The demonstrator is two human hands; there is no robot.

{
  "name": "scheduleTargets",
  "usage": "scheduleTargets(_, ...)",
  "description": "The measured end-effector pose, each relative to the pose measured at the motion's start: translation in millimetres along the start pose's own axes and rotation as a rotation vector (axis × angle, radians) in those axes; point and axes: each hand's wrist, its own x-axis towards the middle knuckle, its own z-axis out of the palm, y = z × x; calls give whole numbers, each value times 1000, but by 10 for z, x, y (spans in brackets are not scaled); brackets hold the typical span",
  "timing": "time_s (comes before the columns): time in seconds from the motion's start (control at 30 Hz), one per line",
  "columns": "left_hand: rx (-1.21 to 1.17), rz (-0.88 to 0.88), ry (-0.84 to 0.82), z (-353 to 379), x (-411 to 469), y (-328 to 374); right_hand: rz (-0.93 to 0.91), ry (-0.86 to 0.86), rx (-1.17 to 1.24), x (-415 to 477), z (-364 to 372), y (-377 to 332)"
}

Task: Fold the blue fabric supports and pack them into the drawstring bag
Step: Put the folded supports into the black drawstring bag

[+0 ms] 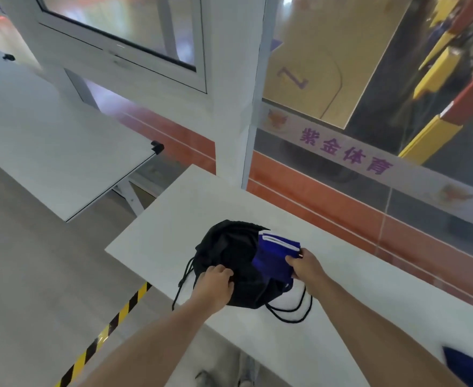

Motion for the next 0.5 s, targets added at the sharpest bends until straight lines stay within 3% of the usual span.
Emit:
scheduleTargets(0.13,121,29,-41,284,232,-87,-7,-106,-44,429,293,-172)
scheduleTargets(0.33,255,50,-129,735,524,-160,-38,-243,-317,1175,683,-12)
scheduleTargets(0.5,380,440,-29,944,416,-427,-85,-164,-412,1399,814,-68)
